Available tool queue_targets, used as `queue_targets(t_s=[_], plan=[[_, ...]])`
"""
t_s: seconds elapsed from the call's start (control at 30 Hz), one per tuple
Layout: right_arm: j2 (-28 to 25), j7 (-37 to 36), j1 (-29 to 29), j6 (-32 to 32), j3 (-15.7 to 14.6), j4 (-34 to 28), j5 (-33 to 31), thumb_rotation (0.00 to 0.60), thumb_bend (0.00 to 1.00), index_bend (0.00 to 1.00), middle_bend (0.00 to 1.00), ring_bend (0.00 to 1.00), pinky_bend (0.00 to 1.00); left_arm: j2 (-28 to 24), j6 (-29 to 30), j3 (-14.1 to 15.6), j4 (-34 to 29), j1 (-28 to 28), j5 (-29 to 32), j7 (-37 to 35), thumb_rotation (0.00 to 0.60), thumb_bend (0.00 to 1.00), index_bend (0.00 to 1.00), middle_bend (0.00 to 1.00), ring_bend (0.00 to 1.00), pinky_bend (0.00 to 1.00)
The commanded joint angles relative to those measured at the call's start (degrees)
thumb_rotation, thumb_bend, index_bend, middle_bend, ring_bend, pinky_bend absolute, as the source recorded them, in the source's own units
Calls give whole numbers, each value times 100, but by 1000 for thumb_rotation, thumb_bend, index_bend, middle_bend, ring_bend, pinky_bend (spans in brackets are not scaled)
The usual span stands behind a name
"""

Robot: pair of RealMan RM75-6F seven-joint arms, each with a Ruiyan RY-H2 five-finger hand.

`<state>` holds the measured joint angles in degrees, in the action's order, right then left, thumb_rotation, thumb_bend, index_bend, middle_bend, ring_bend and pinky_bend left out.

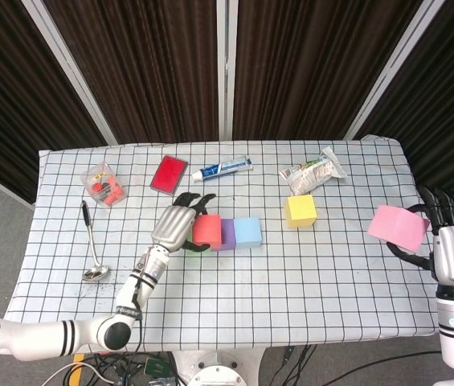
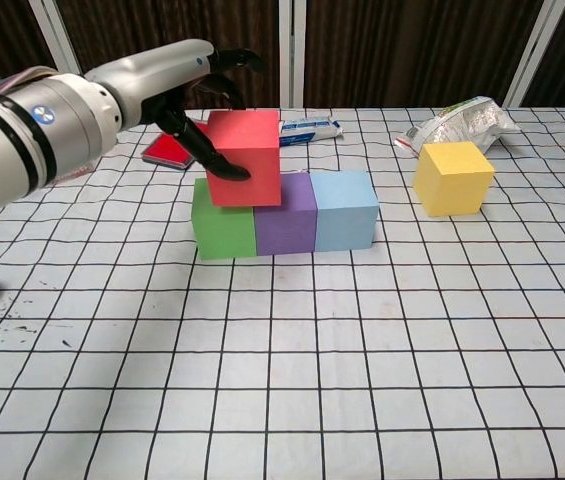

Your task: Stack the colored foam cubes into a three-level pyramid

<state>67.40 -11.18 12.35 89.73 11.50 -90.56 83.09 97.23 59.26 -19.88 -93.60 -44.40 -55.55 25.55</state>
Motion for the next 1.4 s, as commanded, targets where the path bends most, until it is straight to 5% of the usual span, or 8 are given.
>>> queue_targets(t_s=[0.03,0.43,1.4], plan=[[3,-58,-21,-7,11,50,-15,600,63,0,495,58,0,109,73,-37,63,-122,207,159,600,136,104,488,120,93],[52,-173,-50,-57,28,214,3,600,64,0,495,58,0,367,621,-181,-84,-336,1024,615,600,162,104,488,120,86],[165,-232,-94,-216,53,394,-90,600,64,0,495,58,0,536,605,82,450,-355,609,87,600,162,104,455,120,85]])
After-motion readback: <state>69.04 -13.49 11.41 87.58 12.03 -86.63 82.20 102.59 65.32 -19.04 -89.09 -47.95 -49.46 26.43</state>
